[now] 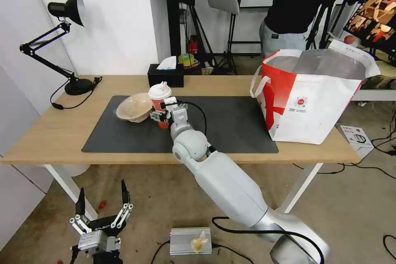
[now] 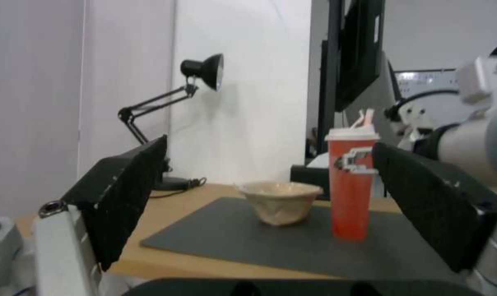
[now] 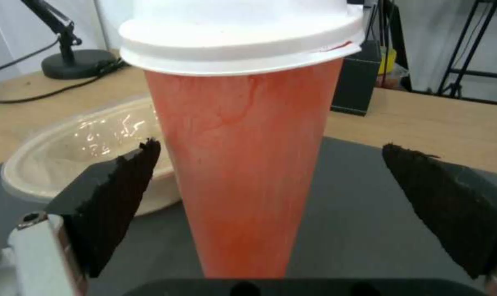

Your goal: Pick up the trash from the table and place it into the takeout bag.

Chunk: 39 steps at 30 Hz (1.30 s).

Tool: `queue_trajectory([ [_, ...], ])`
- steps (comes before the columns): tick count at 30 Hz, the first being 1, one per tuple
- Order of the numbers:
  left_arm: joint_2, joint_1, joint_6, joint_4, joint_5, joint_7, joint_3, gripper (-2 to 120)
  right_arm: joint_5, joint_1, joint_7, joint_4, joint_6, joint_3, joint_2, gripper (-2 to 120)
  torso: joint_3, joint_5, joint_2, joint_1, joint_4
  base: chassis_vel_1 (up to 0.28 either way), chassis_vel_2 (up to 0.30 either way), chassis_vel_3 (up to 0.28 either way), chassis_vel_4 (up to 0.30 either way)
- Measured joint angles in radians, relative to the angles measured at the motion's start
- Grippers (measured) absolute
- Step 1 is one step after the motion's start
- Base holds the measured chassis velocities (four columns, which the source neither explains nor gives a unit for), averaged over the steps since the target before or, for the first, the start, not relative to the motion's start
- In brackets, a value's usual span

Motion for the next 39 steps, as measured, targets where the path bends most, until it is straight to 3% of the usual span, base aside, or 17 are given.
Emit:
queue_trajectory([
  [17, 0.009, -0.009, 0.0, 0.005, 0.001, 0.002, -0.002, 100, 0.024, 0.047, -0.028, -0.075, 0.032, -0.008, 0.001, 100, 0.0, 0.0, 0.0, 0.0, 0.0, 0.0, 0.0, 0.0, 0.0],
  [29, 0.151, -0.027, 0.005, 0.009, -0.088, 0.004, -0.07, 100, 0.024, 0.049, -0.052, -0.106, 0.061, -0.001, 0.002, 100, 0.0, -0.0001, 0.0, 0.0, 0.0, 0.0, 0.0, 0.0, 0.0],
  [39, 0.168, -0.044, 0.007, 0.02, -0.097, 0.006, -0.064, 100, 0.025, 0.062, -0.085, -0.142, 0.09, 0.018, 0.002, 100, 0.0, -0.0001, 0.0, 0.0, 0.0, 0.0, 0.0, 0.0, 0.0],
])
